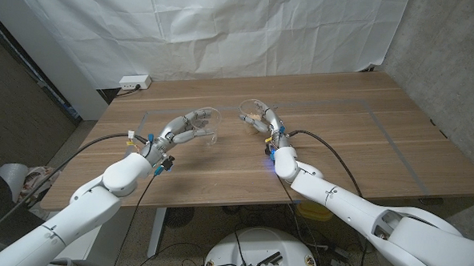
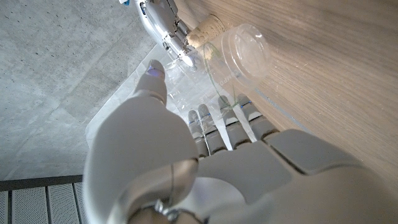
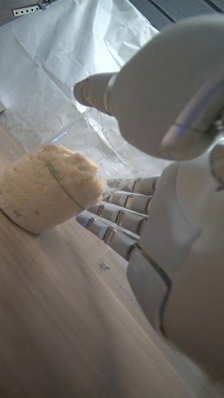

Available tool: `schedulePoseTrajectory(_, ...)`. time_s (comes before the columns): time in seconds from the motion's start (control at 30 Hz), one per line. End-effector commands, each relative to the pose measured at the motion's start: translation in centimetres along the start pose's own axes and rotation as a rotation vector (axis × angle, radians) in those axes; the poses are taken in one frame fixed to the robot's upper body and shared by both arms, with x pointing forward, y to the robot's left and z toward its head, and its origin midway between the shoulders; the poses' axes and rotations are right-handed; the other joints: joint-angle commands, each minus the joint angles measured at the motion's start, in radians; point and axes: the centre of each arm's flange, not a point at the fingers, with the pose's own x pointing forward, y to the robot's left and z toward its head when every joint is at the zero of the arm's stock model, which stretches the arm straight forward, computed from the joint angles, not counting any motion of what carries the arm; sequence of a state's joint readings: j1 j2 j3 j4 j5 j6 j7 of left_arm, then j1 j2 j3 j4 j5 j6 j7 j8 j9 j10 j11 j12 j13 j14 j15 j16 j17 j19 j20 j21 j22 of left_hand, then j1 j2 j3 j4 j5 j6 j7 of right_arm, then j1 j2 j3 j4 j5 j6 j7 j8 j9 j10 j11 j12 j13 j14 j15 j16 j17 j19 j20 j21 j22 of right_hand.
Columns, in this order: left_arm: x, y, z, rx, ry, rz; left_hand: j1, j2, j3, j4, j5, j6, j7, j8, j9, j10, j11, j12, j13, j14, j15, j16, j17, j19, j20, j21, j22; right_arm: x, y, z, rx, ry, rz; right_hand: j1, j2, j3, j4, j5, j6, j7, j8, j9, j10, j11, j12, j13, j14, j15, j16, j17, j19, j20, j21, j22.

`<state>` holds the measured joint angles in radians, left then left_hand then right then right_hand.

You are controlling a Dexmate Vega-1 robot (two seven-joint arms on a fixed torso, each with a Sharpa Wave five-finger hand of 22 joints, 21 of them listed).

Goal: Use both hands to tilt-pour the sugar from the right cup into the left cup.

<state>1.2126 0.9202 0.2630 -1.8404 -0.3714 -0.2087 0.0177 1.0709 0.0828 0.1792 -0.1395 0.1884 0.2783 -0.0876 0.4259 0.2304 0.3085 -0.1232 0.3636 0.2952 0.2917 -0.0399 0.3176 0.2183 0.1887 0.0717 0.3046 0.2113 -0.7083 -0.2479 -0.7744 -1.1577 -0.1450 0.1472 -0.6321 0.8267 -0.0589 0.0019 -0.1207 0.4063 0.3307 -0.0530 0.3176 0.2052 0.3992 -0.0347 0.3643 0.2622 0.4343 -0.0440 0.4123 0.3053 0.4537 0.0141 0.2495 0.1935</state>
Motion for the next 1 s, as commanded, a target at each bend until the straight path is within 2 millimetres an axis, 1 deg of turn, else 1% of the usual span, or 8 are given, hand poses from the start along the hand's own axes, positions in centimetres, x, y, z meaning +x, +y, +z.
schedulePoseTrajectory(0.03, 0.8, 0.1, 0.0, 0.000, -0.002, 0.000, 0.004, 0.015, -0.003, 0.003, 0.000, 0.007, 0.004, 0.002, 0.005, -0.001, 0.009, -0.001, 0.002, -0.002, -0.077, 0.002, 0.003, -0.007, 0.001, 0.002, 0.003, 0.3, 0.0, -0.3, -0.019, 0.020, -0.036, 0.041, 0.027, -0.018, -0.004, -0.005, 0.103, -0.015, 0.027, 0.016, 0.098, -0.021, 0.078, 0.039, 0.103, -0.152, 0.085, 0.084, 0.046, 0.019, 0.024, 0.010)
schedulePoseTrajectory(0.07, 0.9, 0.1, 0.0, 0.000, -0.002, -0.001, 0.003, 0.015, -0.003, 0.003, 0.000, 0.009, 0.002, 0.003, 0.006, 0.000, 0.008, -0.001, 0.003, -0.001, -0.078, 0.003, 0.002, -0.007, 0.000, 0.002, 0.003, 0.3, 0.1, -0.3, -0.006, 0.021, -0.044, 0.051, 0.029, -0.022, -0.005, -0.006, 0.125, -0.013, 0.033, 0.020, 0.113, -0.027, 0.096, 0.050, 0.118, -0.156, 0.105, 0.109, 0.060, 0.026, 0.031, 0.012)
schedulePoseTrajectory(0.1, 1.0, 0.1, 0.1, -0.001, -0.003, 0.000, 0.003, 0.015, -0.003, 0.003, 0.000, 0.011, 0.003, 0.004, 0.006, 0.001, 0.007, -0.001, 0.003, -0.002, -0.079, 0.002, 0.002, -0.007, 0.000, 0.002, 0.003, 0.3, 0.0, -0.4, 0.004, 0.022, -0.044, 0.063, 0.031, -0.027, -0.007, -0.008, 0.145, -0.019, 0.040, 0.025, 0.136, -0.031, 0.118, 0.062, 0.150, -0.161, 0.134, 0.138, 0.073, 0.023, 0.038, 0.014)
schedulePoseTrajectory(0.17, 1.3, 0.0, 0.1, -0.002, -0.006, -0.001, 0.003, 0.015, -0.004, 0.003, 0.000, 0.011, 0.002, 0.004, 0.007, 0.001, 0.006, -0.002, 0.003, -0.002, -0.079, 0.002, 0.002, -0.007, -0.001, 0.002, 0.003, 0.3, 0.0, -0.4, -0.002, 0.022, -0.056, 0.083, 0.034, -0.036, -0.008, -0.011, 0.193, -0.024, 0.058, 0.037, 0.167, -0.038, 0.156, 0.086, 0.175, -0.163, 0.176, 0.192, 0.078, 0.020, 0.044, 0.019)
schedulePoseTrajectory(0.43, 2.6, -0.1, 0.0, -0.013, -0.021, 0.001, 0.001, 0.016, -0.005, 0.003, -0.001, 0.012, 0.003, 0.005, 0.009, 0.002, 0.009, -0.003, 0.005, -0.001, -0.078, 0.001, 0.001, -0.009, 0.001, 0.003, 0.003, 0.0, -1.1, -0.9, 0.040, 0.025, -0.122, 0.089, 0.037, -0.049, -0.002, -0.014, 0.242, -0.030, 0.082, 0.051, 0.192, -0.037, 0.192, 0.111, 0.176, -0.162, 0.197, 0.235, 0.089, 0.016, 0.053, 0.022)
schedulePoseTrajectory(0.57, 3.3, -0.1, -0.2, -0.022, -0.032, 0.014, 0.001, 0.019, -0.004, 0.004, -0.001, 0.014, 0.004, 0.006, 0.010, 0.003, 0.008, -0.004, 0.006, 0.000, -0.079, 0.001, 0.001, -0.009, 0.002, 0.003, 0.003, -0.1, -1.7, -1.0, 0.026, 0.029, -0.140, 0.092, 0.042, -0.049, -0.001, -0.013, 0.245, -0.032, 0.086, 0.054, 0.192, -0.038, 0.198, 0.117, 0.172, -0.163, 0.194, 0.240, 0.089, 0.014, 0.055, 0.023)
schedulePoseTrajectory(0.8, 4.3, 0.1, -0.6, -0.031, -0.032, 0.039, 0.001, 0.018, -0.005, 0.003, -0.001, 0.021, 0.001, 0.008, 0.011, 0.008, 0.007, -0.004, 0.007, 0.004, -0.081, 0.002, 0.000, -0.007, 0.000, 0.005, 0.003, -0.9, -4.0, -1.2, -0.007, 0.045, -0.194, 0.092, 0.047, -0.053, 0.003, -0.013, 0.241, -0.030, 0.088, 0.060, 0.182, -0.037, 0.205, 0.128, 0.169, -0.164, 0.185, 0.246, 0.089, 0.013, 0.057, 0.024)
schedulePoseTrajectory(1.0, 4.9, 0.4, -0.9, -0.026, -0.022, 0.045, 0.003, 0.019, -0.005, 0.001, -0.002, 0.028, -0.001, 0.012, 0.012, 0.010, 0.004, -0.005, 0.008, 0.005, -0.082, 0.001, 0.000, -0.007, 0.000, 0.006, 0.003, -1.4, -5.3, -1.3, -0.032, 0.053, -0.214, 0.094, 0.052, -0.057, 0.006, -0.013, 0.239, -0.029, 0.091, 0.066, 0.177, -0.034, 0.214, 0.138, 0.170, -0.163, 0.177, 0.250, 0.091, 0.012, 0.059, 0.024)
